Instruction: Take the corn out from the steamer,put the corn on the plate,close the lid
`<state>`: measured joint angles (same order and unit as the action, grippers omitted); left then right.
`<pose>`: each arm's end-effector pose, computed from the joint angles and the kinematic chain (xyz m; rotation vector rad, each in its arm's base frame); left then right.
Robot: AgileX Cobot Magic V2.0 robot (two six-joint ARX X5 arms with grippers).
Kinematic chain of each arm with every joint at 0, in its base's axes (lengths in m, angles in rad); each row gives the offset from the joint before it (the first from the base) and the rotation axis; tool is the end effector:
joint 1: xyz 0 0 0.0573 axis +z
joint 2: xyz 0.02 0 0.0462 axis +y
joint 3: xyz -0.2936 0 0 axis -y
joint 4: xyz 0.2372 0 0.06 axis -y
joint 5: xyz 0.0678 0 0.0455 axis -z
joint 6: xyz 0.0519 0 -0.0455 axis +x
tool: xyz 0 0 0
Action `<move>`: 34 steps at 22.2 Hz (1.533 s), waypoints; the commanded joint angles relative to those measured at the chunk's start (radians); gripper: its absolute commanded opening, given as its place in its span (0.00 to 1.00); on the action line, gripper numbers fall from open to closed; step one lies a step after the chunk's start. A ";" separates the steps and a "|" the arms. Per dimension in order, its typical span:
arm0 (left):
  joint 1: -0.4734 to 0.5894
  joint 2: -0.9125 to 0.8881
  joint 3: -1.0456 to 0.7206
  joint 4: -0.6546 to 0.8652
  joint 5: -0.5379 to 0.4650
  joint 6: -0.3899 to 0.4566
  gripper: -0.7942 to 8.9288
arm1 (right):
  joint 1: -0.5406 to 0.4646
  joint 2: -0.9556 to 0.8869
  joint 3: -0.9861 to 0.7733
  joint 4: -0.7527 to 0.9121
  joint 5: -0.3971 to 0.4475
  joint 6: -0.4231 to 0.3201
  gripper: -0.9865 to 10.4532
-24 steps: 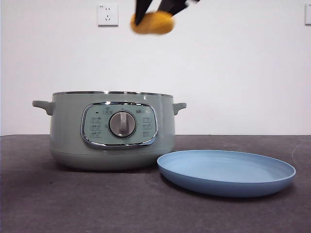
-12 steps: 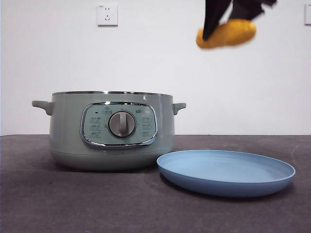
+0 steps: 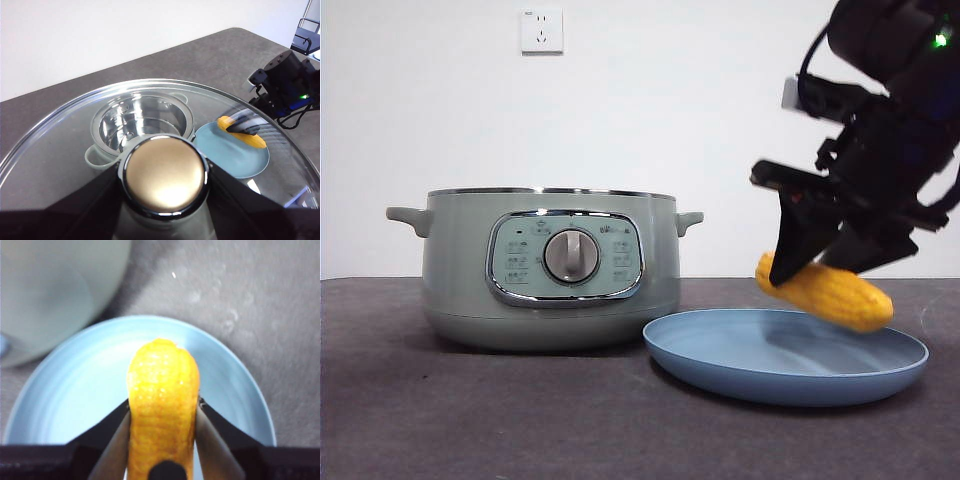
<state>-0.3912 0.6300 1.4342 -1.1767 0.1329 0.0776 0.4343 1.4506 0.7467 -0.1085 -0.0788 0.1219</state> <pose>0.0114 -0.0121 0.4455 0.1235 0.3534 -0.5324 0.2583 0.1243 0.2004 -0.0324 0.8353 0.4338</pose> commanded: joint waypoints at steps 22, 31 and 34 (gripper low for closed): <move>-0.001 0.206 0.012 0.242 0.048 0.002 0.07 | 0.007 -0.024 -0.018 0.044 -0.001 0.089 0.59; -0.001 0.455 0.000 0.496 0.095 0.022 0.07 | 0.007 -0.556 -0.018 -0.250 0.005 0.083 0.58; -0.001 0.502 -0.049 0.608 0.119 0.021 0.07 | 0.007 -0.670 -0.018 -0.307 0.007 0.083 0.58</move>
<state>-0.3912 1.1362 1.3933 -0.6380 0.2405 0.0864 0.4393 0.8124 0.7345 -0.4038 -0.0757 0.2058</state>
